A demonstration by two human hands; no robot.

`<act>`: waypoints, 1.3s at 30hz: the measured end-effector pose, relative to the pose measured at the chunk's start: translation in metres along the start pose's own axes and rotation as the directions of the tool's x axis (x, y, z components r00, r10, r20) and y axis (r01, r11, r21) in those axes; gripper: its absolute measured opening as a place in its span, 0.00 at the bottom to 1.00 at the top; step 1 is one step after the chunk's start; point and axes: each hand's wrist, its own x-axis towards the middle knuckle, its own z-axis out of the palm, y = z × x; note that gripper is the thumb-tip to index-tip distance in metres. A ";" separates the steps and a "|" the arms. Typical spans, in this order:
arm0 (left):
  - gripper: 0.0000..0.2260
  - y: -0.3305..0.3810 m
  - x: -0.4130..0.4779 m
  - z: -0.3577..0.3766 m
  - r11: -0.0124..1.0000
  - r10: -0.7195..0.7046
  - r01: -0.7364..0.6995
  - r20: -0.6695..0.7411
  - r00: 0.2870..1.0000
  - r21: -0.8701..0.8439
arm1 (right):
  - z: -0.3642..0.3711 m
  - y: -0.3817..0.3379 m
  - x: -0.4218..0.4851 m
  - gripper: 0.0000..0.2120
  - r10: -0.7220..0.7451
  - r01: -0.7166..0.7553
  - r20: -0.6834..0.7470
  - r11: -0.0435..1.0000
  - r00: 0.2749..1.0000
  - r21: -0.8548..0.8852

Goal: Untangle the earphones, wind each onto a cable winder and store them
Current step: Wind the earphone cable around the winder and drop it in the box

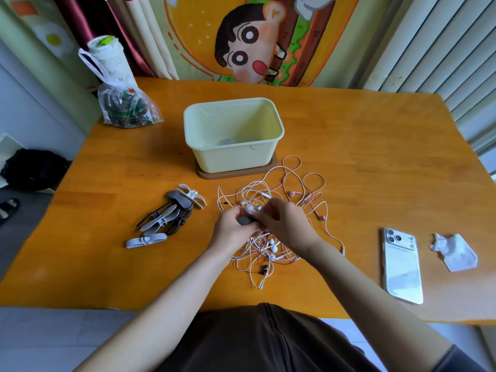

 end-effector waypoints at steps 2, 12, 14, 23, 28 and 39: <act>0.06 0.003 -0.002 0.001 0.995 -0.027 0.028 0.009 1.000 -0.096 | -0.001 0.000 -0.001 0.08 -0.019 0.020 -0.048 1.000 0.999 0.007; 0.06 0.008 -0.005 0.006 0.917 -0.037 0.034 0.002 0.999 -0.398 | -0.006 0.000 -0.004 0.06 -0.124 0.121 -0.104 0.992 0.987 -0.034; 0.08 0.008 -0.006 0.006 0.915 -0.038 0.036 0.002 0.999 -0.401 | -0.007 -0.001 -0.005 0.06 -0.135 0.133 -0.114 0.991 0.984 -0.029; 0.05 0.009 -0.009 0.010 0.878 -0.058 0.045 -0.014 0.998 -0.476 | -0.009 -0.003 -0.007 0.05 -0.138 0.140 -0.144 0.990 0.980 -0.001; 0.06 0.010 -0.008 0.010 0.867 -0.050 0.035 -0.017 0.999 -0.497 | -0.004 -0.001 -0.007 0.06 -0.149 0.151 -0.120 0.989 0.982 0.007; 0.08 0.011 -0.013 0.006 0.899 0.024 -0.040 -0.042 0.999 -0.437 | -0.003 -0.002 -0.013 0.05 -0.120 0.128 -0.123 0.990 0.985 0.059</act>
